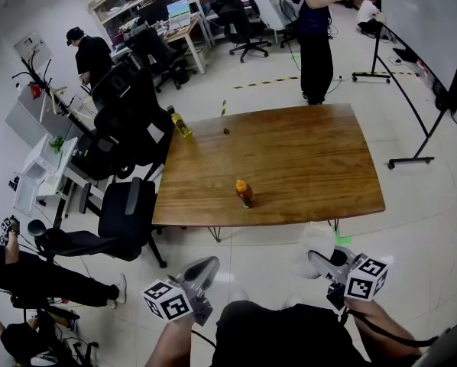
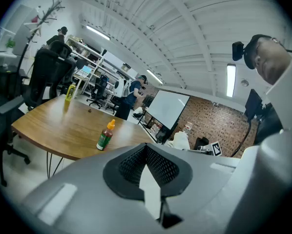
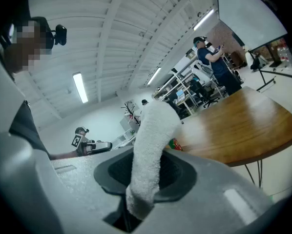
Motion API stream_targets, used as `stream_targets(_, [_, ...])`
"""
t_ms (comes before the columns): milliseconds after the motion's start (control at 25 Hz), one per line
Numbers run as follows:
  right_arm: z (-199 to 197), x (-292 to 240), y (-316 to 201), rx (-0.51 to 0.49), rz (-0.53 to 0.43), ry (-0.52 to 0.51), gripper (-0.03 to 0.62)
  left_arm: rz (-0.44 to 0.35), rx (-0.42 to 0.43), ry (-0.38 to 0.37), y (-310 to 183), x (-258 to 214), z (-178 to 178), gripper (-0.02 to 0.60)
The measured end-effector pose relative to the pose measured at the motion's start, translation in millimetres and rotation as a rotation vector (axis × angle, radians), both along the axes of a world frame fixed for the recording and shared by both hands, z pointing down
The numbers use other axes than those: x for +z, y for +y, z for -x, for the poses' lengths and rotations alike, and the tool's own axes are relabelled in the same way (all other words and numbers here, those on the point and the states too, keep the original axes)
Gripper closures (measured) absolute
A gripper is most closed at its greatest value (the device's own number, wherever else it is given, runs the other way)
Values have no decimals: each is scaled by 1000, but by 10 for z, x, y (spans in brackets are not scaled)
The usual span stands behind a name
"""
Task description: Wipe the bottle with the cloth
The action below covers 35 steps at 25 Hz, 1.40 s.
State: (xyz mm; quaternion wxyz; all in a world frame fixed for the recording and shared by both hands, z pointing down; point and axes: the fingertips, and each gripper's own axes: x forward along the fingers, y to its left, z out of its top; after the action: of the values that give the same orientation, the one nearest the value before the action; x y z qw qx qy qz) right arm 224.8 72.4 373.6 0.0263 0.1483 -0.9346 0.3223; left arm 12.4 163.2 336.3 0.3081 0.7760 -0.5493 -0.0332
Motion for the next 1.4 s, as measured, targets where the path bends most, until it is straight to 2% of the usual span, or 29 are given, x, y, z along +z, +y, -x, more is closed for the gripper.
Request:
stream_targets(200, [20,20,-124,7,-5,6,517,-36,18,-59,-347,-12,42,565])
stream_targets(320, [26,78,-168,37,-3,28,517,-94,74,-92,-652,-45,125,565])
stream_targets(440, [104,180,-272,83,1,52,517,-119,151,-182,-985,17,244,546])
stream_targets(600, [376,236,-444,170,1,49,517,-139,318,-312,-1449,191,460,509])
stream_targets(760, [741,325,-650,277,7,38,517,-157,510,-373,-1991,387,647,461])
stream_targets(880, [984,298,-664,320,-7,28,517,-174,674,-409,-2220,555,665,415])
stream_targets(1000, [1228,181,-606,372,-48,-13,517,-219,858,-399,-2273,678,681,401])
stream_targets(1120, [1539,151,-565,453,-39,-51,517,-214,992,-382,-2230,822,851,384])
stream_targets(1280, [1722,389,-644,540,55,-125,517,-183,1053,-364,-2267,935,806,374])
stream_targets(1400, [1937,656,-697,584,119,-221,517,-188,1053,-348,-2312,1002,782,367])
